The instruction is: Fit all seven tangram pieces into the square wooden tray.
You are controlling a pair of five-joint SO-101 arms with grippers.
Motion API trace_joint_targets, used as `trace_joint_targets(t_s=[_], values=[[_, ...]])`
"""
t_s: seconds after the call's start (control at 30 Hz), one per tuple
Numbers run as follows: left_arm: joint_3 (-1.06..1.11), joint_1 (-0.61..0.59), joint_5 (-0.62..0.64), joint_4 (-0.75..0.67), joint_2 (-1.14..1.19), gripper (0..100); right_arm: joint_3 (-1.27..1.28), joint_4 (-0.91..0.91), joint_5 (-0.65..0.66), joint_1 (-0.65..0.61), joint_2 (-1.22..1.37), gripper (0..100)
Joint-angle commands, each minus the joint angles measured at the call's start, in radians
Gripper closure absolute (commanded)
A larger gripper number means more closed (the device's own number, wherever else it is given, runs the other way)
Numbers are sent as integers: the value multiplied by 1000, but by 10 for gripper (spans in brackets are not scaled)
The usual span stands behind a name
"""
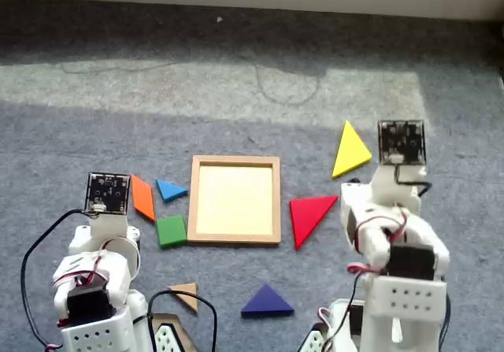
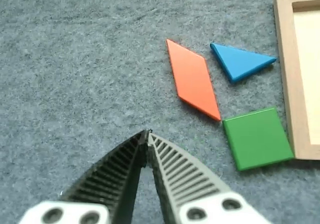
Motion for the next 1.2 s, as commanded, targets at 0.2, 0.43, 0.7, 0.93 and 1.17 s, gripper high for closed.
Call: trace_joint_targets(t_s=[0.2,0.43,0.7,0.93,1.17], values=[[13,-102,-9,5,-1,695,-404,-28,-83,-24,702,666],[19,-101,-9,2,-2,708,-694,-28,-83,-59,1090,666],[21,-102,-9,2,-2,708,-943,-24,-84,-74,1392,666],[22,-102,-11,2,-2,708,-1056,-27,-84,-62,1540,666],[30,-104,-11,0,-2,708,-1133,-25,-86,-28,1629,666]])
